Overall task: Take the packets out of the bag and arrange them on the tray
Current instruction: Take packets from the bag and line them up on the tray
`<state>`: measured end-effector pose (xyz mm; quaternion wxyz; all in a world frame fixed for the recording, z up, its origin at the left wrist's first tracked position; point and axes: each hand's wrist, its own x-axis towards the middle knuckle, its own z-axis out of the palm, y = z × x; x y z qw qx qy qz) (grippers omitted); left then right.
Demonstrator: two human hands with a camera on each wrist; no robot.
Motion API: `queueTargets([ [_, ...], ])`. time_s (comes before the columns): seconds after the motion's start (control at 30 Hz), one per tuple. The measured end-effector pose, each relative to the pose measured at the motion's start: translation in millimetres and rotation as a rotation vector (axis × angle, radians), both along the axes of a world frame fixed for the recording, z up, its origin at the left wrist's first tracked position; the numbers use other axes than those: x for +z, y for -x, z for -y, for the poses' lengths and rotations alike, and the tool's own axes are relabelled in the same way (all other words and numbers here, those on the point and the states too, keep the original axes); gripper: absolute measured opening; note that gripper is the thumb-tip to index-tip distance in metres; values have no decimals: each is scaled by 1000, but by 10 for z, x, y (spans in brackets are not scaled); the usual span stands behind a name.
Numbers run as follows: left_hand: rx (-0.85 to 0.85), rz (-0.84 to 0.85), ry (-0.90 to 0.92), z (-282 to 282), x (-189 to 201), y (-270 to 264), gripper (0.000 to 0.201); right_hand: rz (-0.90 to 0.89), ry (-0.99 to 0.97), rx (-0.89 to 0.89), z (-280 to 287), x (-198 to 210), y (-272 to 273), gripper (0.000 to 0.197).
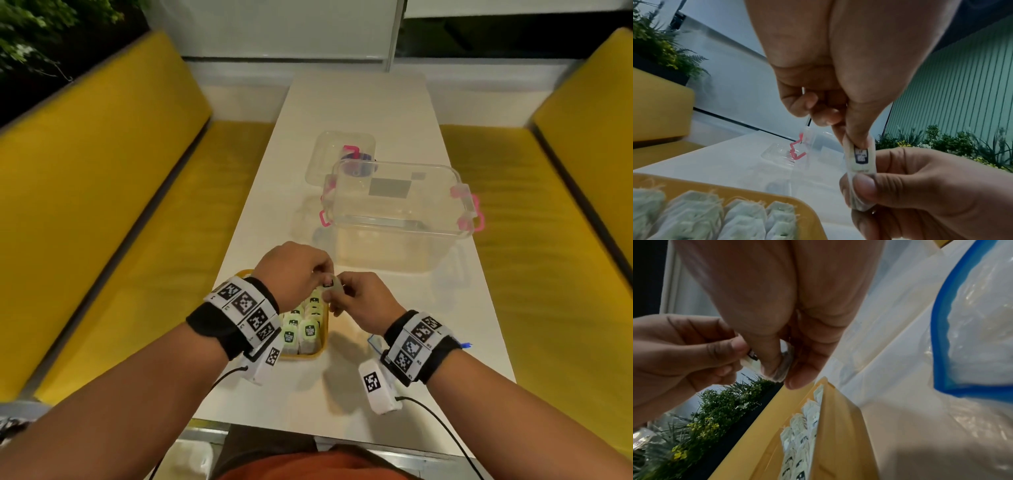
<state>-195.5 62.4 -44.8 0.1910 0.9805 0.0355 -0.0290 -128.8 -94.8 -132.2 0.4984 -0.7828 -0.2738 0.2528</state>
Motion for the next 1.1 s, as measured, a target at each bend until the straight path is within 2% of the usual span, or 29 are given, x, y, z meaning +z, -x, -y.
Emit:
queueTargets([
  [0.2, 13, -36, 12, -85, 80, 137, 7, 107, 46, 13, -8, 3, 25, 10],
  [0.3, 68, -29, -55, -181, 101, 225, 7, 113, 141, -44, 22, -23, 11, 34],
  [0.37, 53, -159, -169, -225, 61, 282, 12, 81, 247, -16, 44, -52, -5, 47],
  [0.43, -15, -357, -263, -223, -38, 331, 20, 46, 331, 35, 51, -69, -9, 53],
  [0.5, -89, -535, -291, -195, -146, 363, 17, 1, 365, 70, 41, -59, 7, 54],
  [0.57, -119, -626, -302, -173, -258, 358, 18, -65, 354, 75, 27, -42, 21, 52],
  [0.77, -94, -630, -299, -139, -381, 185, 26, -188, 289, 88, -4, -37, 62, 53],
  [1.1, -123, -654, -345, -128, -546, 123, 30, -194, 274, 85, -16, -48, 115, 57],
])
